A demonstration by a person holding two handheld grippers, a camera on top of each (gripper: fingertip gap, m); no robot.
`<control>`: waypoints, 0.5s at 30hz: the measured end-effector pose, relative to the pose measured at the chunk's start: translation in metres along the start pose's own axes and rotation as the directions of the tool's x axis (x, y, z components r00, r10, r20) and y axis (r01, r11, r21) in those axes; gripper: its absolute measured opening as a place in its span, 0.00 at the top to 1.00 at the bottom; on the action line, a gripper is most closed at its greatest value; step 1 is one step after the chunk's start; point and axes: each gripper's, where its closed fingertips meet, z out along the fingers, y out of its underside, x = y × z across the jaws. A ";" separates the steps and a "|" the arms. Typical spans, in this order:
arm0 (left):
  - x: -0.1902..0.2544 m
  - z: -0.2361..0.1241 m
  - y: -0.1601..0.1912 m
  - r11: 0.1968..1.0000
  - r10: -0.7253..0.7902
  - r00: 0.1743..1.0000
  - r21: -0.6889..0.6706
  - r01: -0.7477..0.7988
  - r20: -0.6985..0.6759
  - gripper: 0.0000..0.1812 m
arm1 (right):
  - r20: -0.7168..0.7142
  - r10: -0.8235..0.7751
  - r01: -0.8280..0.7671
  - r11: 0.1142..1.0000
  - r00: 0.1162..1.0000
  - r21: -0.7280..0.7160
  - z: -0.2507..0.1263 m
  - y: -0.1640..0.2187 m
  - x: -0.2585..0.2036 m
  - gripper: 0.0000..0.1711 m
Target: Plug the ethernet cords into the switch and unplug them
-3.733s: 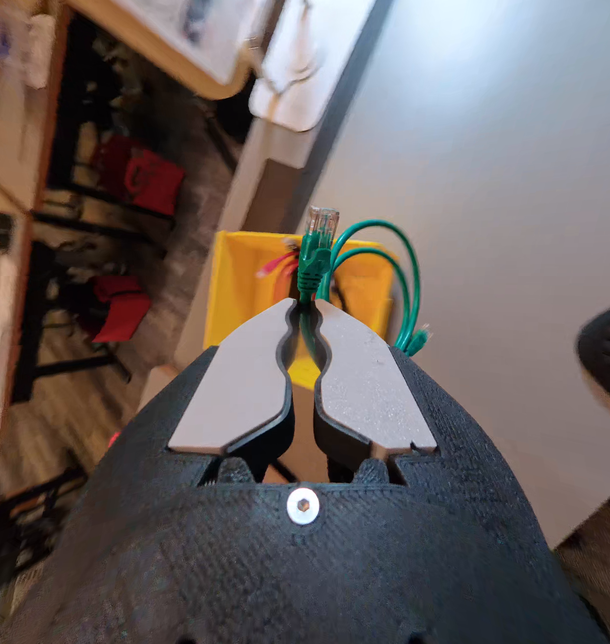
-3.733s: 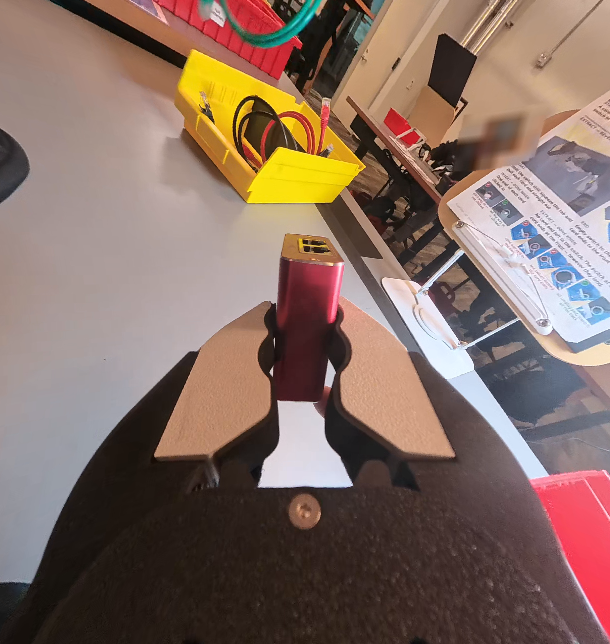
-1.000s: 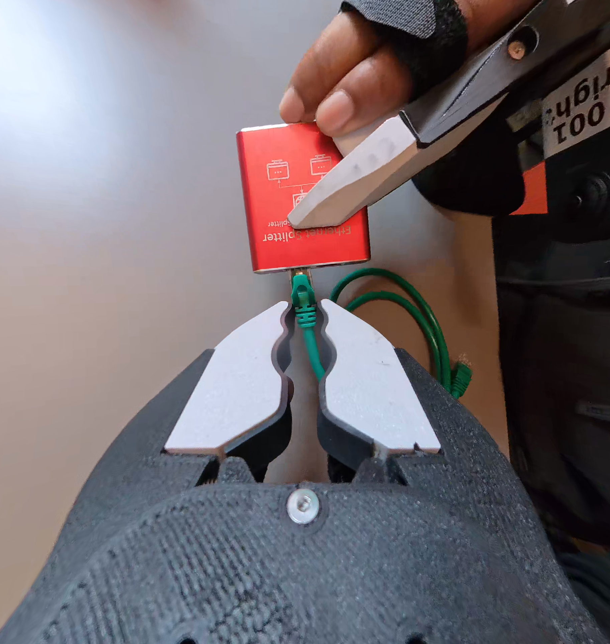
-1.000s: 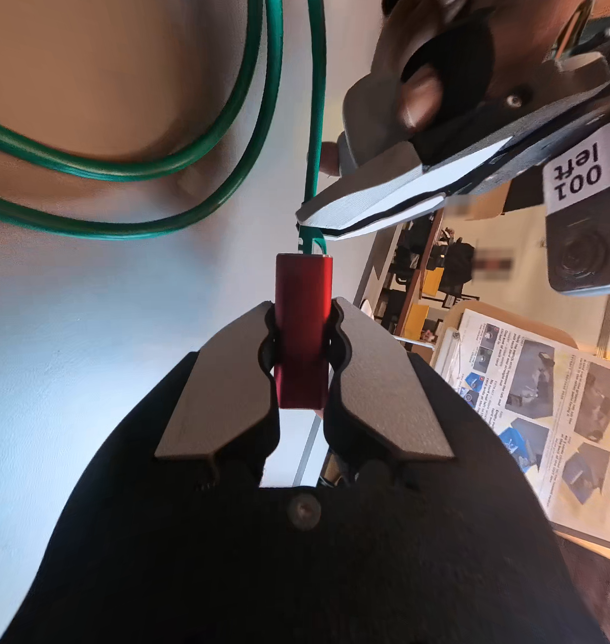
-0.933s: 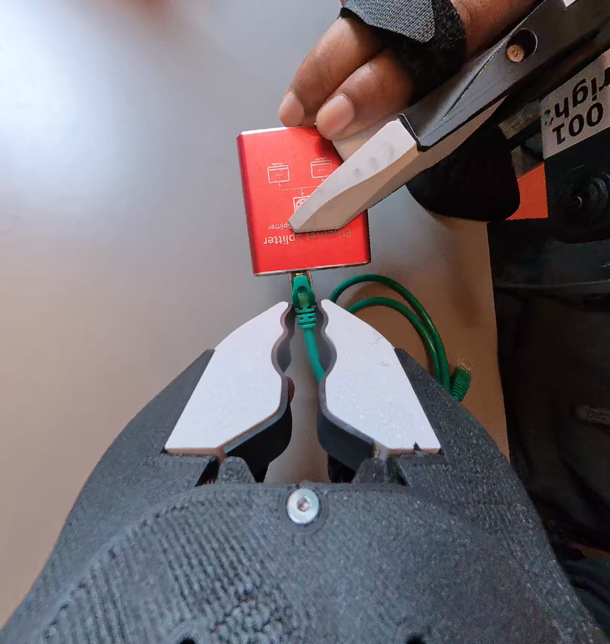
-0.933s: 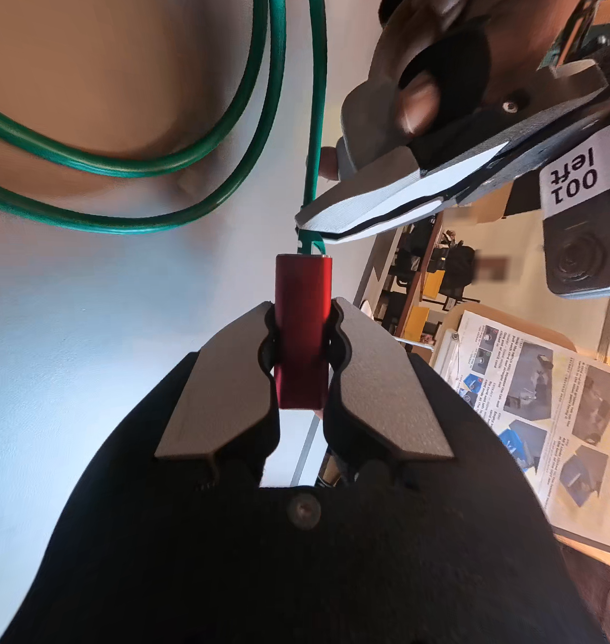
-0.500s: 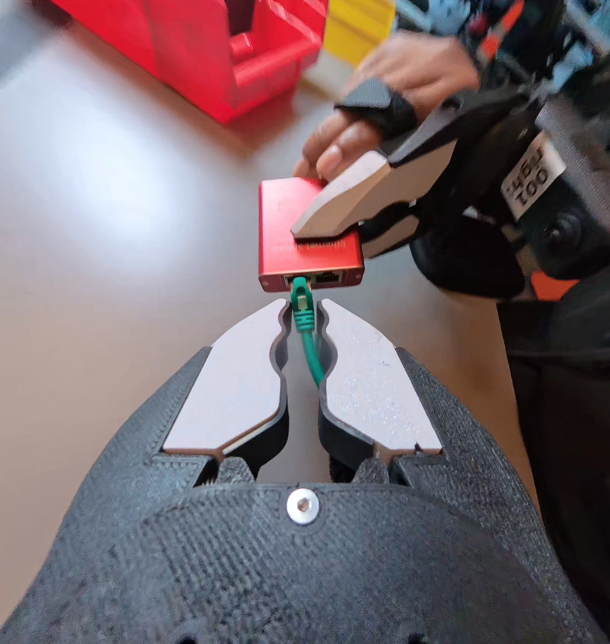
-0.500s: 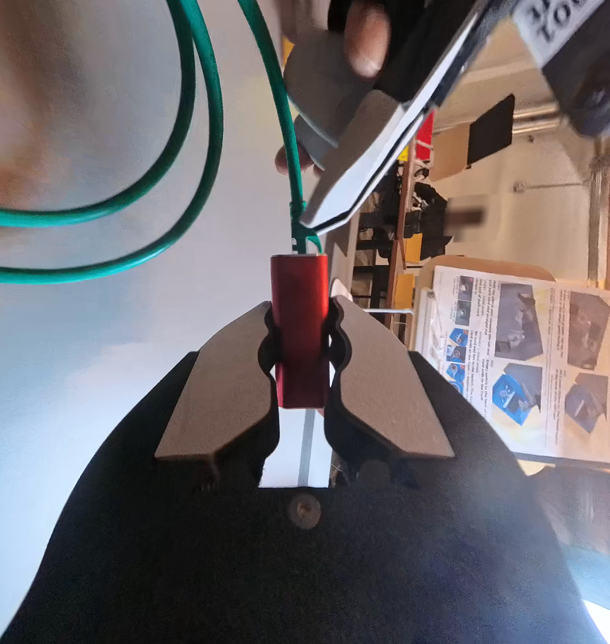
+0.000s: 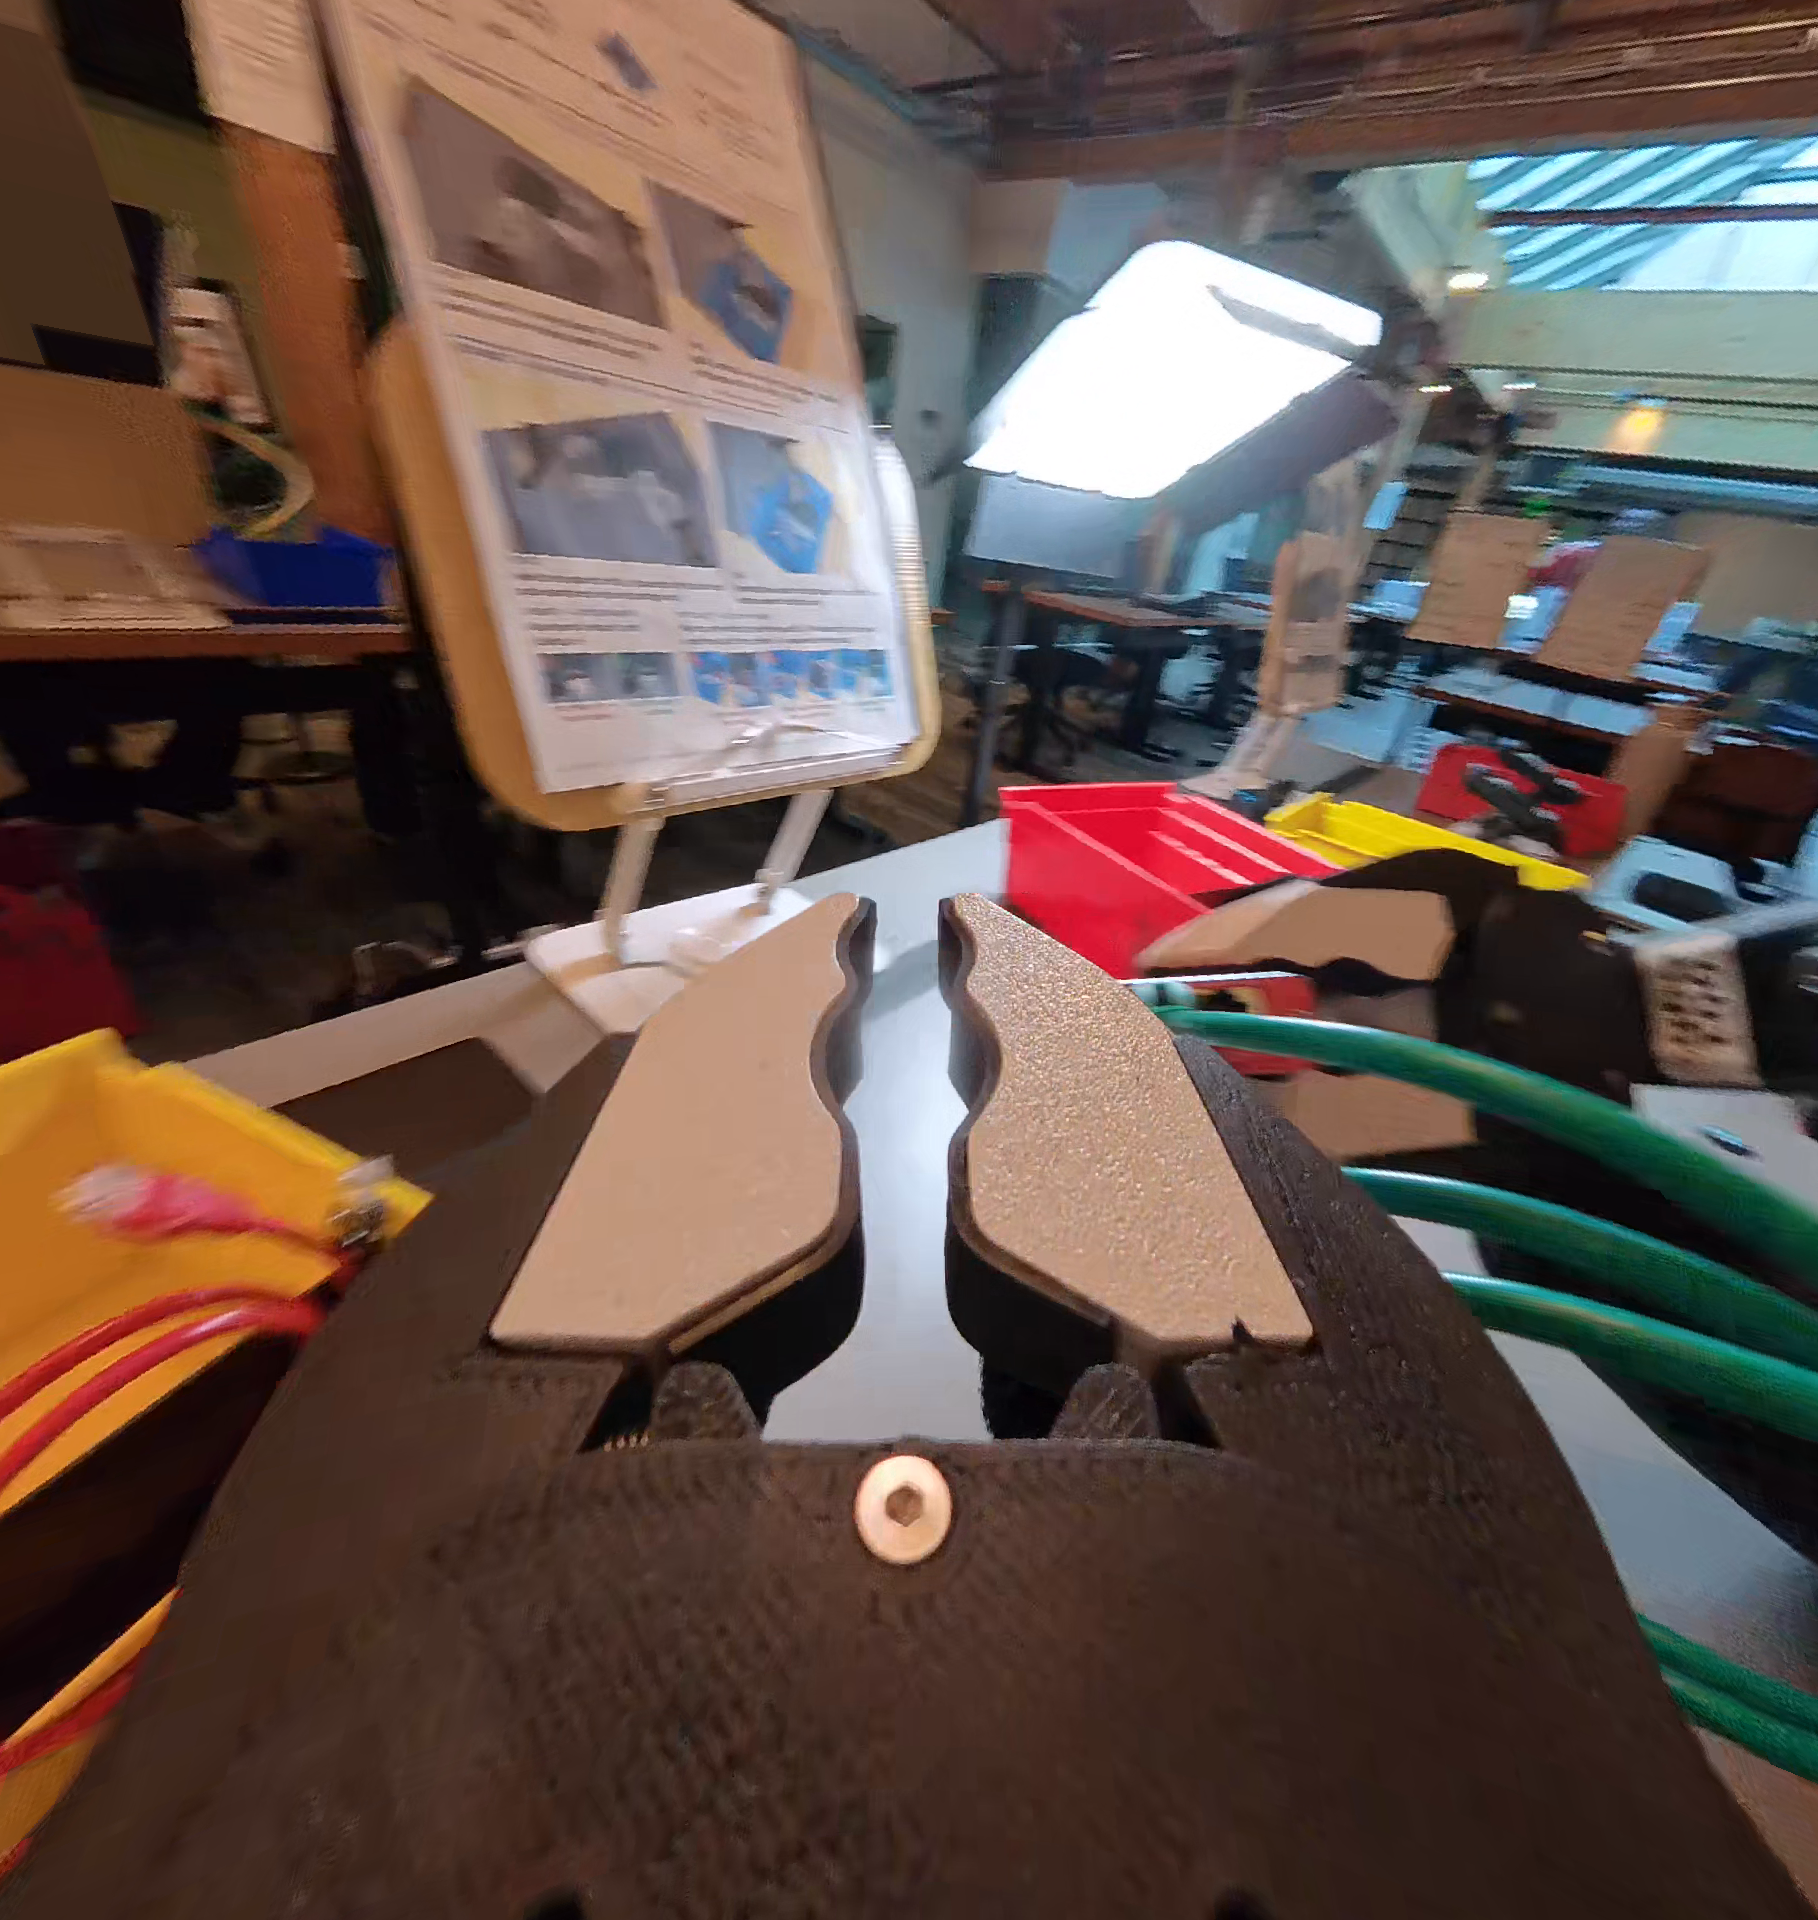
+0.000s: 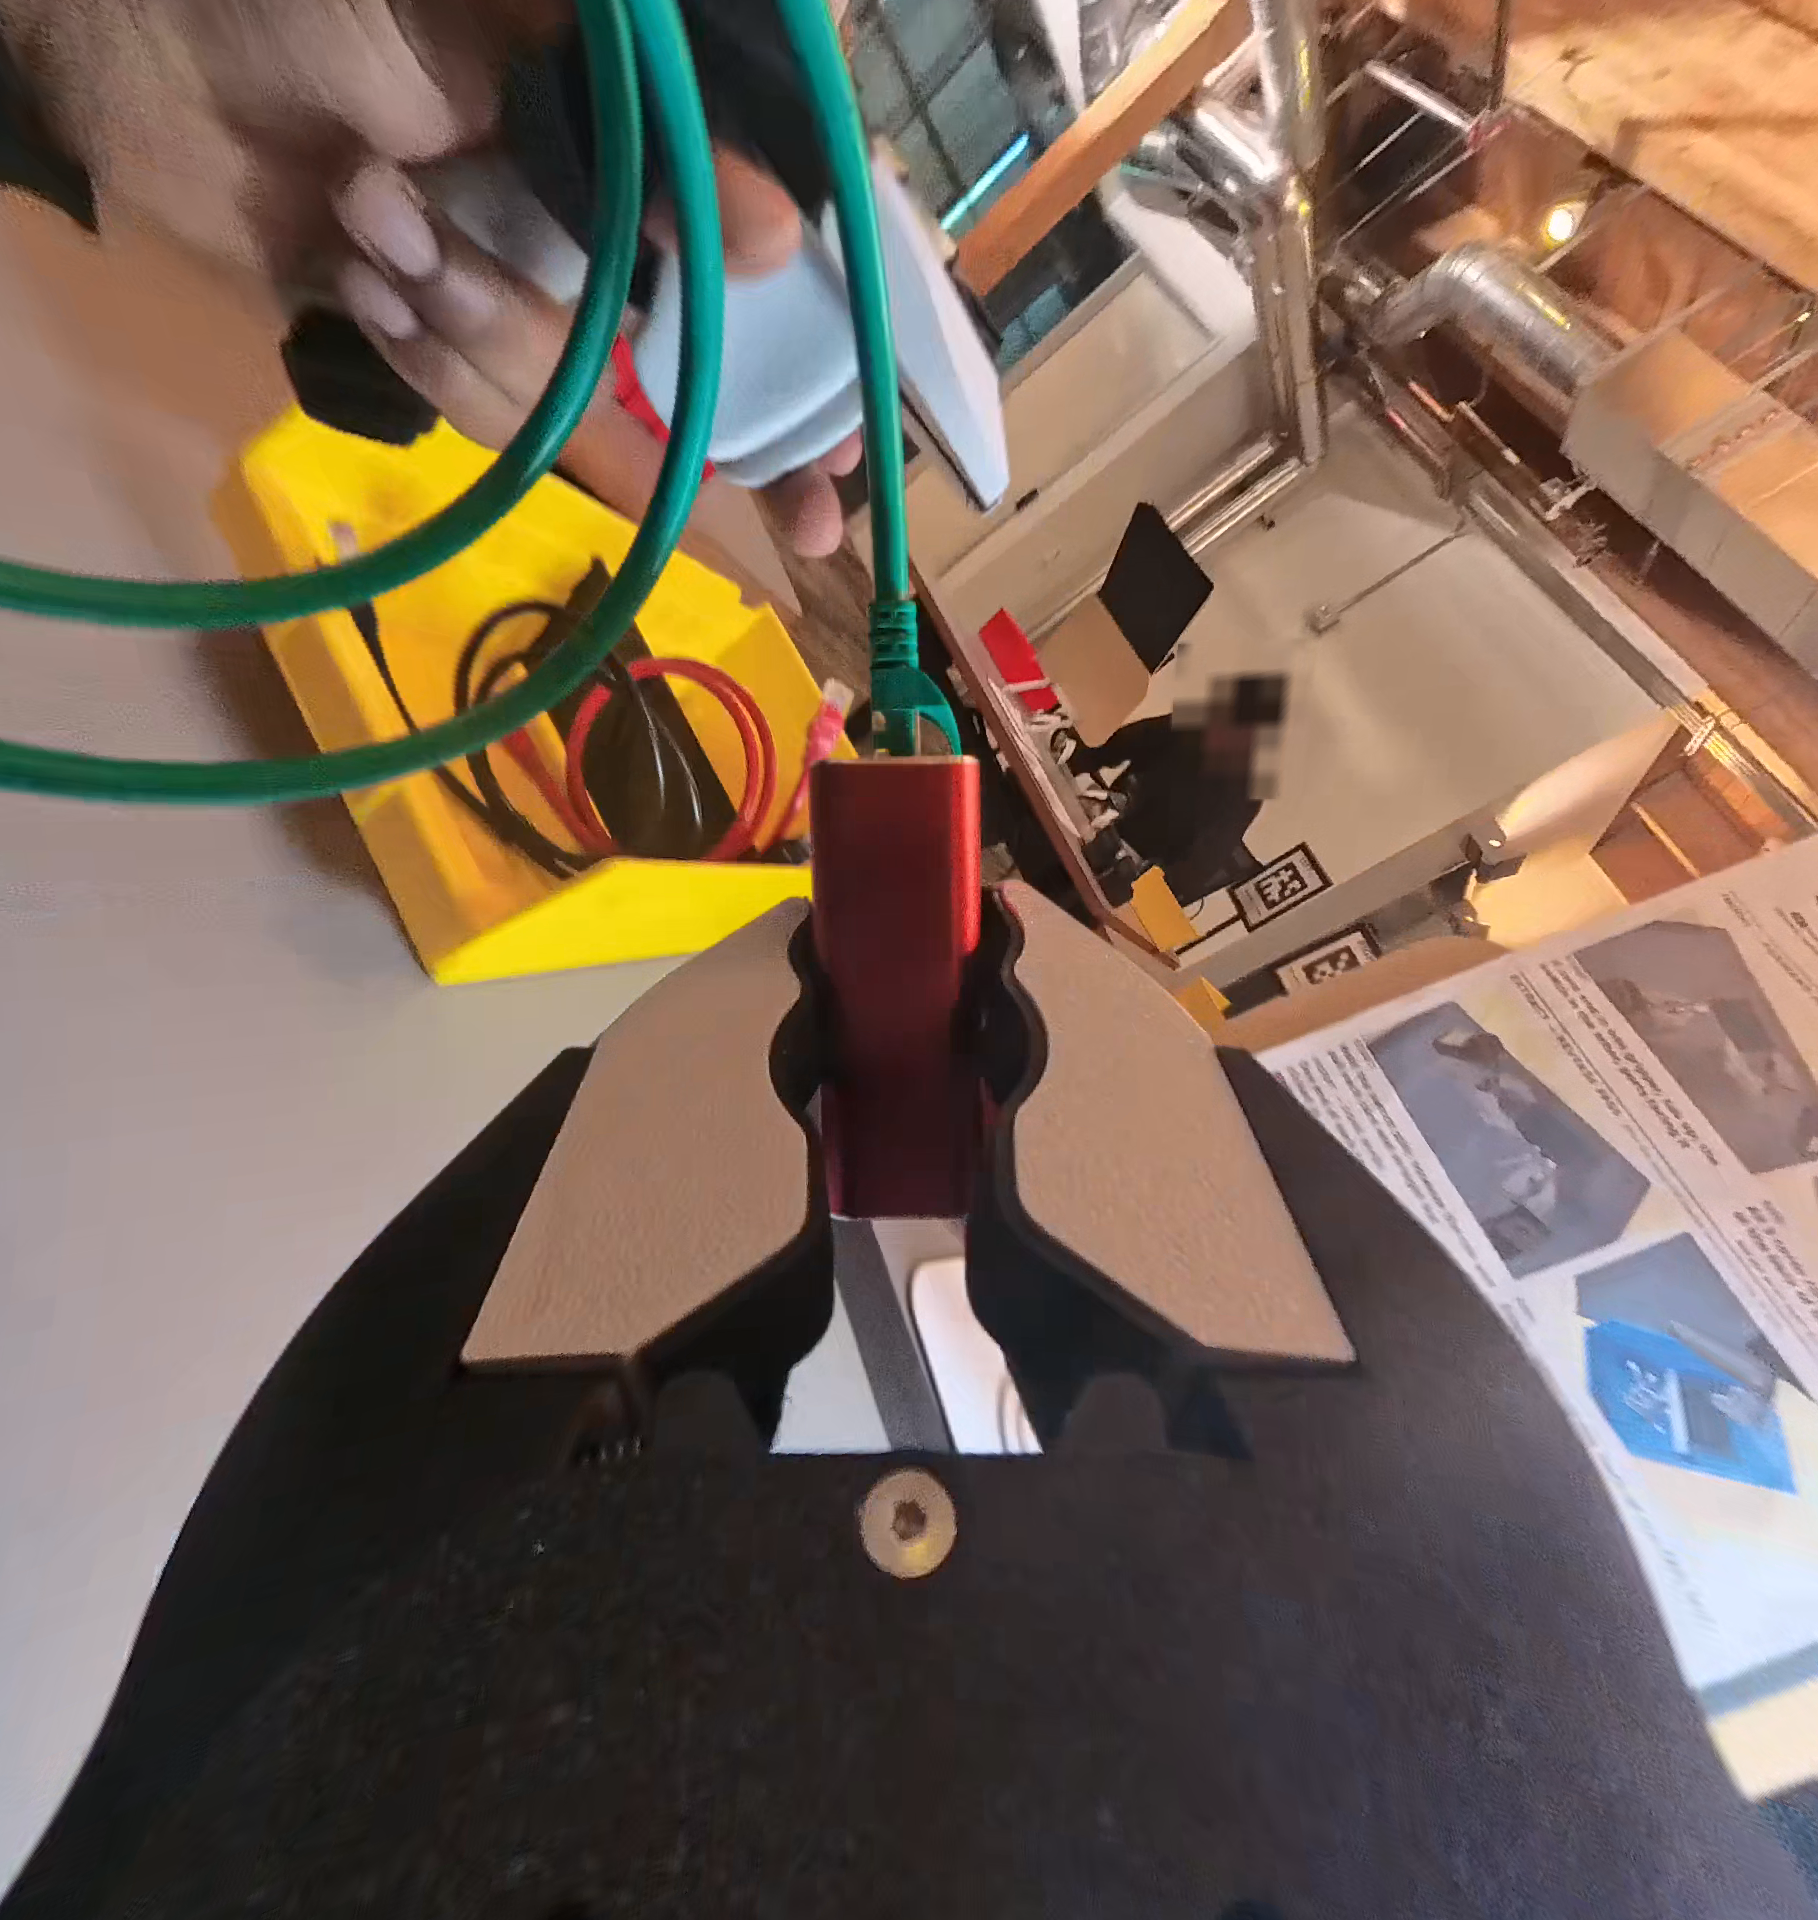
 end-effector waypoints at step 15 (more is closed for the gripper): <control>-0.145 -0.029 0.077 0.852 0.285 0.857 -0.522 -0.022 0.429 0.84 | 0.132 -0.109 0.106 0.994 0.985 0.028 0.006 -0.022 -0.048 0.84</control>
